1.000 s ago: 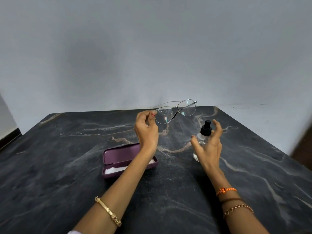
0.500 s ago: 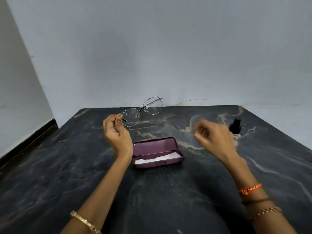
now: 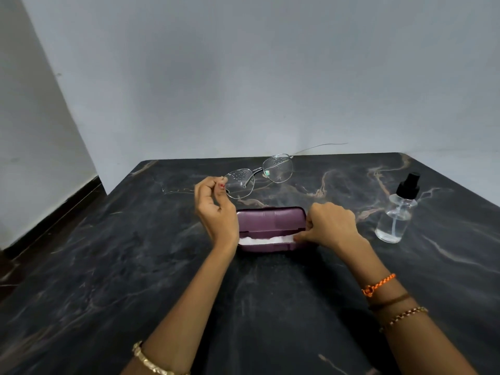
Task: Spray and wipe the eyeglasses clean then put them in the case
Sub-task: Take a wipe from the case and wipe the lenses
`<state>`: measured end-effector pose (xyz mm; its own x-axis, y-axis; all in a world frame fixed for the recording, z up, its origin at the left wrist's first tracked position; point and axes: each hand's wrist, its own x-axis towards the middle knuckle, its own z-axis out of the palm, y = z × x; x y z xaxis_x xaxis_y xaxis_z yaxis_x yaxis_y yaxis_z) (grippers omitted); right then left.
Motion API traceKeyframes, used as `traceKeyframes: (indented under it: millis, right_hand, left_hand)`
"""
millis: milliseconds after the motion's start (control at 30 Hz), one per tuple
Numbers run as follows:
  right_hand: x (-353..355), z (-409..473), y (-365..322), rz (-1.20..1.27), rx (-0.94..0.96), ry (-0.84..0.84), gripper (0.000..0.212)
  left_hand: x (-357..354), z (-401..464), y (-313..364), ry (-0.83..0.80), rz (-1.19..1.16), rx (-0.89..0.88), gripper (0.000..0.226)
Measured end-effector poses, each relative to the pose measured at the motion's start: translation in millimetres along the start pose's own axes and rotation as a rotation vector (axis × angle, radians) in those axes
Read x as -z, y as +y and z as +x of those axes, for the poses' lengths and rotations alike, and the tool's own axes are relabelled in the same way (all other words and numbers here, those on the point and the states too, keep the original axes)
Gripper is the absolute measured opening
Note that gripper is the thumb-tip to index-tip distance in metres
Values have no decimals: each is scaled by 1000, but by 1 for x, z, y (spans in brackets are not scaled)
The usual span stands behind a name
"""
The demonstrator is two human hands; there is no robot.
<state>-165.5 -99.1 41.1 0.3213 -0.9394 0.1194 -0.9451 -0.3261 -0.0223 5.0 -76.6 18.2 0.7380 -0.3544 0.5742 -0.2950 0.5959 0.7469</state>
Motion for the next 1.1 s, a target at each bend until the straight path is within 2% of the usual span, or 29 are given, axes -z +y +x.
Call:
traceKeyframes:
  millis: [233,333,500,567,600,733,833,967,1100]
  right_hand:
    - [-8,3,-6,109,-8,-27,17]
    - [-12,3,-4,125,15,-2,14]
    - [-7,1,2,391,57,-2,13]
    - [-4,1,2,577,58,-10,23]
    - [0,0,0,751,15,-13,27]
    - [12,-1,-3,1622,-340,-145,18]
    - [12,0,2,2017,-442,-234,18]
    - [11,1,5,2374,-453,-143,25]
    - [15,0,6,2498,-420,-7,23]
  left_hand:
    - [2,3,-3,17,28,-22,12]
    - [2,3,-3,22,32,-16,12]
    - [1,0,0,-1,38,-43,13]
    - [1,-1,0,-6,34,-48,14]
    - [1,-1,1,-8,34,-49,15]
    - [1,-1,3,-7,28,-51,16]
    - [0,-1,5,-5,17,-47,14]
    - [1,-4,7,-19,19,-51,12]
    - [-1,-8,8,-43,30,-58,15]
